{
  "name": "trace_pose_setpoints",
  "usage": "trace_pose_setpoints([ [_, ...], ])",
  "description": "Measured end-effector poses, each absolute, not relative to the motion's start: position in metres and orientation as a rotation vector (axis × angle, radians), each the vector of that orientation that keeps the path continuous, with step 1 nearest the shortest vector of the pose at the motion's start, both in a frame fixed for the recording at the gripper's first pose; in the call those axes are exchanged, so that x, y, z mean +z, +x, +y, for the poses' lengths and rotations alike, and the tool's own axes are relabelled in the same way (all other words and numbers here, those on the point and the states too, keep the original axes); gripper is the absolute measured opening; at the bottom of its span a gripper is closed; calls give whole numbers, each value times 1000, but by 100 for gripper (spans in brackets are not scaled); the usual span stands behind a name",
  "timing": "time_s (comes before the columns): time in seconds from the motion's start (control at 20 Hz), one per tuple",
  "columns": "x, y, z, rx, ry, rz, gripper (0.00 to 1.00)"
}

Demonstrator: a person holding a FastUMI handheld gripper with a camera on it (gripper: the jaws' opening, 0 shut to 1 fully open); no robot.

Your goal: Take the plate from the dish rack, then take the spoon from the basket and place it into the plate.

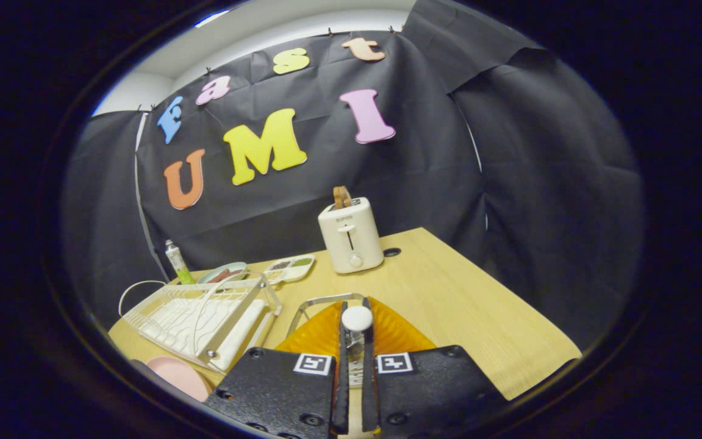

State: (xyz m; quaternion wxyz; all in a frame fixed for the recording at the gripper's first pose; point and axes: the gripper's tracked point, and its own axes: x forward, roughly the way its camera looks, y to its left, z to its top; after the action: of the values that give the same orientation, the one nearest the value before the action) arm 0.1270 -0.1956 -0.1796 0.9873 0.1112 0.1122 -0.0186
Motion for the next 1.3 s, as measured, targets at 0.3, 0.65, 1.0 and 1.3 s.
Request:
trace_pose_setpoints([
  [0.3,-134,127,-178,-6,116,174,11],
  [0.65,-57,84,-150,33,90,78,10],
  [1.0,-28,11,-104,88,104,51,10],
  [1.3,-64,-42,-46,150,64,80,10],
])
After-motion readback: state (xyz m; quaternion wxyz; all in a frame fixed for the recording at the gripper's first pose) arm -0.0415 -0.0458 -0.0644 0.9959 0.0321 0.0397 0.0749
